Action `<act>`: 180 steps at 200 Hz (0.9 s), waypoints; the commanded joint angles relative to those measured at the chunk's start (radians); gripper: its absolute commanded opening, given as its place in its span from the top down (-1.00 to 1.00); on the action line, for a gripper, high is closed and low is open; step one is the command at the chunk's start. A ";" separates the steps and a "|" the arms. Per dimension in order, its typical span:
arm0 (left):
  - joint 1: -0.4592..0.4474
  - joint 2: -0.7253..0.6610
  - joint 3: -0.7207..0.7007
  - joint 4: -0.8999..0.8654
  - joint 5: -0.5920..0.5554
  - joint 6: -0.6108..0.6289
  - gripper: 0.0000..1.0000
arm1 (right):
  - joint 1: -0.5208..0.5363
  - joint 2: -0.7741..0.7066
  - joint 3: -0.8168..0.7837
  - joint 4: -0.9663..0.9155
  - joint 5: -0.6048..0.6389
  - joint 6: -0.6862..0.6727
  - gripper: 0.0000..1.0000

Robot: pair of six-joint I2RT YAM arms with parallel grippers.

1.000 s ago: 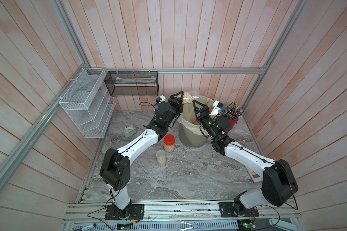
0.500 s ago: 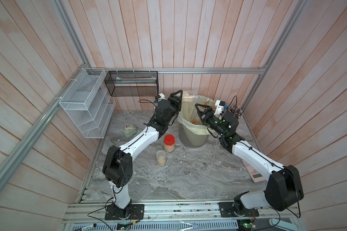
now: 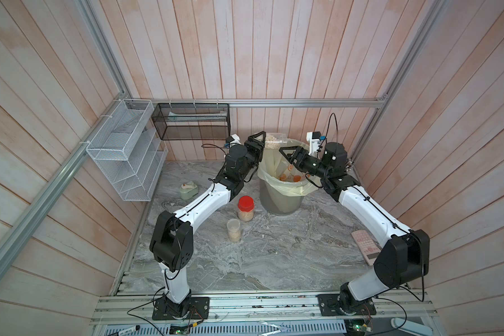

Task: Empty expired oatmeal from jars
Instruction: Pour the expired oatmeal into the trash bin.

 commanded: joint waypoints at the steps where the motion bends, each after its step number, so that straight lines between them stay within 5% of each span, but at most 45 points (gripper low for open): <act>1: 0.008 0.001 0.043 0.011 0.018 0.054 0.58 | -0.021 -0.004 0.051 -0.136 -0.048 -0.169 -0.59; 64: 0.009 0.000 0.066 -0.037 0.056 0.145 0.60 | -0.058 -0.032 0.076 -0.230 -0.022 -0.363 -0.54; 125: 0.007 0.021 0.139 -0.162 0.115 0.293 0.63 | -0.123 -0.195 -0.165 0.062 0.003 -0.233 -0.58; 180: -0.002 0.024 0.165 -0.233 0.121 0.424 0.66 | -0.158 -0.301 -0.226 0.072 0.012 -0.223 -0.67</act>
